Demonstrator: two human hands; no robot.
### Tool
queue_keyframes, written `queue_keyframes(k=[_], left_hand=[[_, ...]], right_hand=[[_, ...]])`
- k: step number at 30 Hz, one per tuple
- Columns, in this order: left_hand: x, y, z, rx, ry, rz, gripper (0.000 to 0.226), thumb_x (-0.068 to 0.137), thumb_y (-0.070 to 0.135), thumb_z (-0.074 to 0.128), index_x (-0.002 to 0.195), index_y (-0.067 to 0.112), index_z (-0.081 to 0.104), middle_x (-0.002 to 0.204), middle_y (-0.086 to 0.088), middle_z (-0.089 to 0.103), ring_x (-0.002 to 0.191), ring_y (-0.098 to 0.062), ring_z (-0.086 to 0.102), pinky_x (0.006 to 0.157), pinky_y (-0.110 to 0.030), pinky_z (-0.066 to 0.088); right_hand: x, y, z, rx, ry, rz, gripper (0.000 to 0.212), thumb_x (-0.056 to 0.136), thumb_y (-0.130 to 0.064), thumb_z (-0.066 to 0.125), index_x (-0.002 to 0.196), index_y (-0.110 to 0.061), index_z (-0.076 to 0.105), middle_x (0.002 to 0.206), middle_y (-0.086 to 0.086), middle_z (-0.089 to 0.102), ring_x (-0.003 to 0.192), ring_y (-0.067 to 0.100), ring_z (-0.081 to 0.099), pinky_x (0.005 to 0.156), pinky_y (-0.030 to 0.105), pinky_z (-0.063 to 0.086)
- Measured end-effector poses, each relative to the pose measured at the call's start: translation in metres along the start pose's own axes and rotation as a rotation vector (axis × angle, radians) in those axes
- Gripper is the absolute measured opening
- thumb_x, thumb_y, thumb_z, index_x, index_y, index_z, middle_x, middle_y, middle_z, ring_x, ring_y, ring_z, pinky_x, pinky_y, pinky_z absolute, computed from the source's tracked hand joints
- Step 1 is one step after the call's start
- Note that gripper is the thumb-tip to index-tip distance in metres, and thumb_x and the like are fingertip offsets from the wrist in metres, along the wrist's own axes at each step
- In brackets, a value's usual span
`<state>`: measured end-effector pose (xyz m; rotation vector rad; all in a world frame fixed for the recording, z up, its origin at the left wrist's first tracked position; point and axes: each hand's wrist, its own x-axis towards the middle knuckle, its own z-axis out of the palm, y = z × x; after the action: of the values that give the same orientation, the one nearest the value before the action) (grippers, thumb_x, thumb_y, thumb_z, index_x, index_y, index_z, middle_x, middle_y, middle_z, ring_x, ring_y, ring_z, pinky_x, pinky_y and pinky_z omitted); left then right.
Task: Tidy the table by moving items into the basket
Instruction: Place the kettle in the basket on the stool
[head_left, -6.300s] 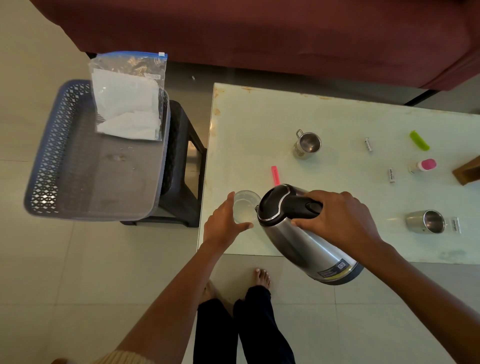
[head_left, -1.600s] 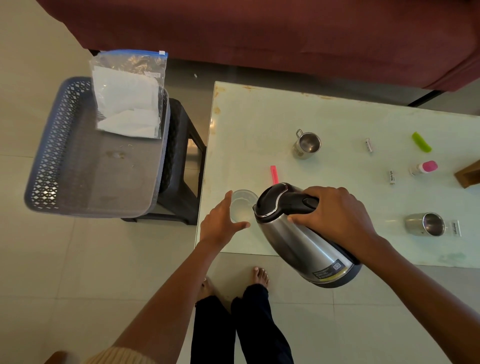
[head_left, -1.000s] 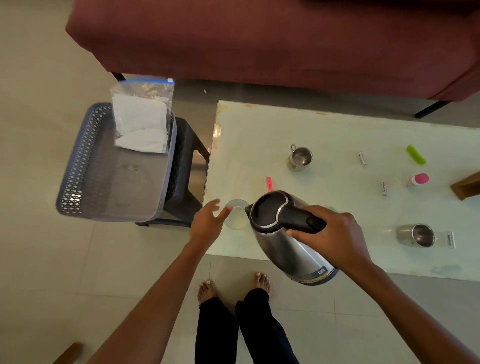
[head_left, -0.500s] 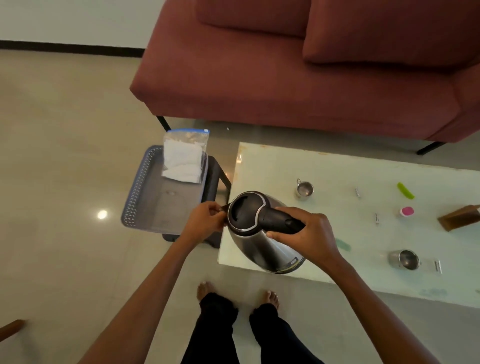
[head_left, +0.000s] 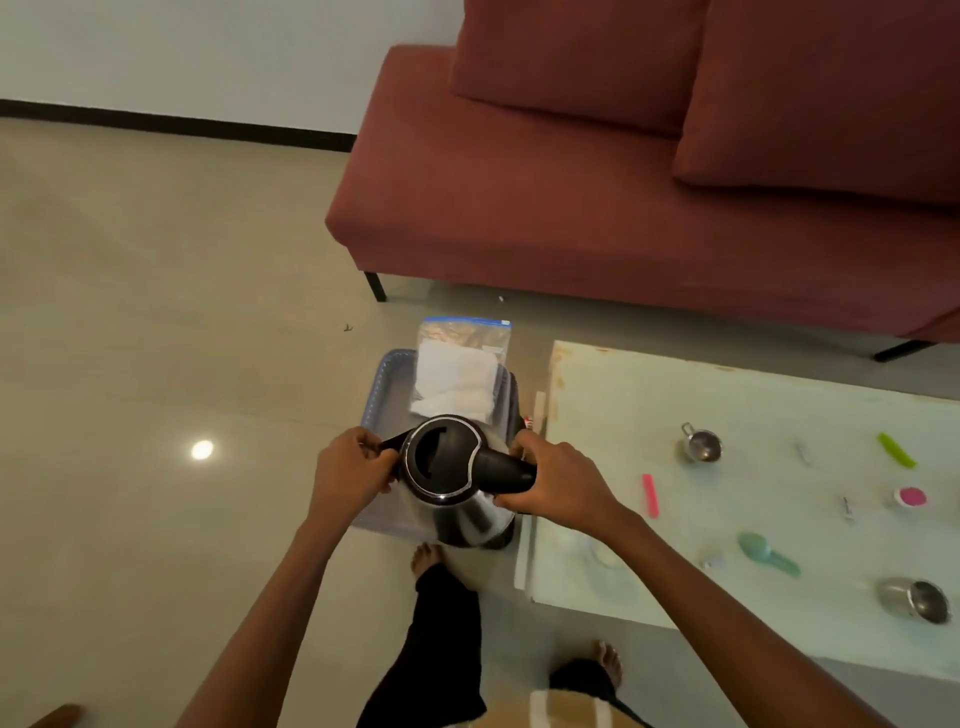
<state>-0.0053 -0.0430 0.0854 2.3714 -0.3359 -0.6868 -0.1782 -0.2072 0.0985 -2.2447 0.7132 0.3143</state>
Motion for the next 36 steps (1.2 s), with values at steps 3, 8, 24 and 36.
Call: queue_keyframes(k=[3, 8, 24, 36], left_hand=[[0.039, -0.016, -0.015, 0.04, -0.053, 0.002, 0.009, 0.076, 0.011, 0.06, 0.085, 0.01, 0.062, 0.06, -0.007, 0.067, 0.063, -0.02, 0.066, 0.06, -0.026, 0.045], [0.085, -0.04, -0.016, 0.198, -0.225, 0.003, 0.016, 0.078, 0.012, 0.055, 0.085, 0.009, 0.069, 0.072, -0.013, 0.068, 0.078, -0.03, 0.065, 0.065, -0.027, 0.044], [0.108, -0.069, 0.004, 0.211, -0.34, -0.095, 0.024, 0.079, 0.008, 0.054, 0.055, 0.009, 0.054, 0.049, -0.002, 0.045, 0.052, -0.02, 0.046, 0.045, -0.025, 0.031], [0.117, -0.08, 0.009, 0.284, -0.461, -0.068, 0.032, 0.078, 0.006, 0.053, 0.05, 0.018, 0.044, 0.051, 0.0, 0.046, 0.049, -0.013, 0.044, 0.047, -0.025, 0.033]], right_hand=[[0.038, -0.024, 0.012, -0.153, -0.051, 0.04, 0.043, 0.071, -0.041, 0.07, 0.104, -0.021, 0.051, 0.099, 0.002, 0.066, 0.078, 0.018, 0.057, 0.064, 0.025, 0.045], [0.082, -0.043, 0.037, -0.246, -0.137, 0.135, 0.036, 0.073, -0.029, 0.069, 0.103, -0.015, 0.057, 0.099, 0.007, 0.066, 0.087, 0.025, 0.063, 0.065, 0.027, 0.043], [0.114, -0.033, 0.07, -0.25, -0.239, 0.243, 0.027, 0.078, -0.031, 0.063, 0.097, -0.015, 0.053, 0.105, 0.01, 0.064, 0.096, 0.029, 0.061, 0.07, 0.03, 0.041], [0.119, -0.023, 0.082, -0.258, -0.307, 0.296, 0.033, 0.075, -0.018, 0.065, 0.106, -0.012, 0.053, 0.11, 0.01, 0.062, 0.1, 0.029, 0.059, 0.073, 0.033, 0.045]])
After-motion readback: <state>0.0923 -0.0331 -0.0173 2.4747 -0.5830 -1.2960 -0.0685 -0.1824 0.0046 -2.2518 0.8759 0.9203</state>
